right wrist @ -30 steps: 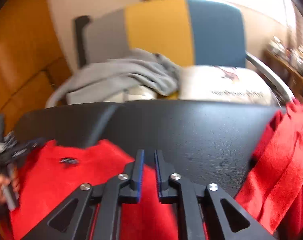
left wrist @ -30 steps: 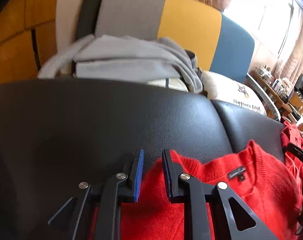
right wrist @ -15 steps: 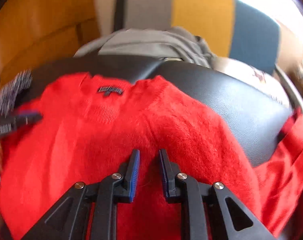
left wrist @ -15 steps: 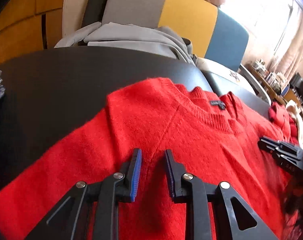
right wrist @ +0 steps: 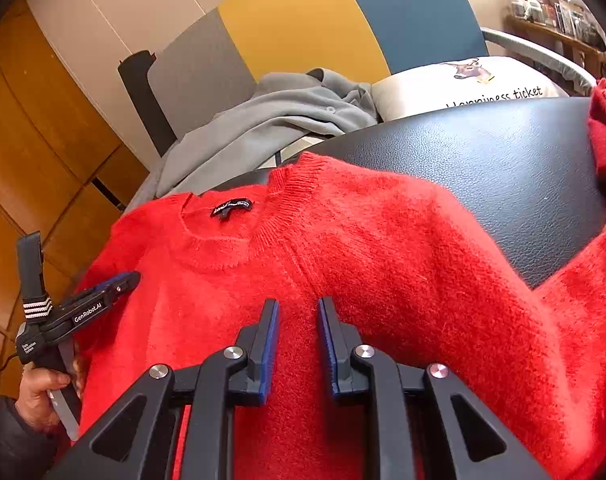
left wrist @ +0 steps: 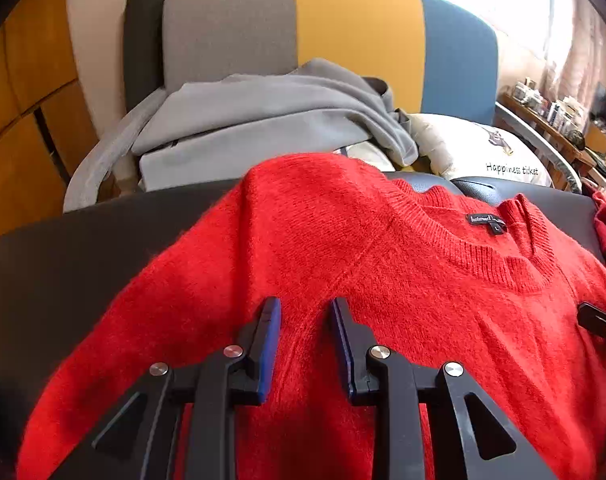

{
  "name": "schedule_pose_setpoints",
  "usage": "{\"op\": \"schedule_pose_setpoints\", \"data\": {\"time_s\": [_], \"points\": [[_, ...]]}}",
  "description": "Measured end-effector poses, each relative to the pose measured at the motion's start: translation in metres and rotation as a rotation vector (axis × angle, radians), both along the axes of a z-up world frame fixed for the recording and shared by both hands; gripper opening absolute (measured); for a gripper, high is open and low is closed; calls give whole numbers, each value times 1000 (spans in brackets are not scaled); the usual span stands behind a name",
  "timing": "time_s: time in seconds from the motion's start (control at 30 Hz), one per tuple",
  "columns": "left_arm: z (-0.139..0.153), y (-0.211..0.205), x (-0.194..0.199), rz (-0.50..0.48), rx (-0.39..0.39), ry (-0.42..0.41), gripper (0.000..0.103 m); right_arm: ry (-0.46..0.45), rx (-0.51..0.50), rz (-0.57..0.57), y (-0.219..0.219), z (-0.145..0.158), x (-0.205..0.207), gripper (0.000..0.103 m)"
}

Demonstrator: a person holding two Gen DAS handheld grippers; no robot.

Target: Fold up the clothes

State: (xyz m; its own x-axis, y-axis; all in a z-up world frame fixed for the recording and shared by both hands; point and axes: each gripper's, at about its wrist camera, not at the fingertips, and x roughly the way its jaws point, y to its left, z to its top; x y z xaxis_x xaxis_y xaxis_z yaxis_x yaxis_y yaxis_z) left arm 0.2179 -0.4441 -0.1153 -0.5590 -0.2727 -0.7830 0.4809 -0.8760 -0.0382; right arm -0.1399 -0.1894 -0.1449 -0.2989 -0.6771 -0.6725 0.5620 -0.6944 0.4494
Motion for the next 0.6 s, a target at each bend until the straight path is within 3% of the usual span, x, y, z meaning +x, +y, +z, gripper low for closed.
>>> {"op": "schedule_pose_setpoints", "data": {"time_s": [0.1, 0.2, 0.4, 0.5, 0.6], "points": [[17, 17, 34, 25, 8, 39, 27, -29, -26, 16, 1, 0, -7, 20], [36, 47, 82, 8, 20, 107, 28, -20, 19, 74, 4, 9, -3, 20], [32, 114, 164, -28, 54, 107, 31, 50, 20, 227, 60, 46, 62, 22], [20, 131, 185, -21, 81, 86, 30, 60, 98, 315, 97, 43, 105, 22], [7, 140, 202, 4, 65, 50, 31, 97, 252, 373, 130, 25, 147, 22]]}}
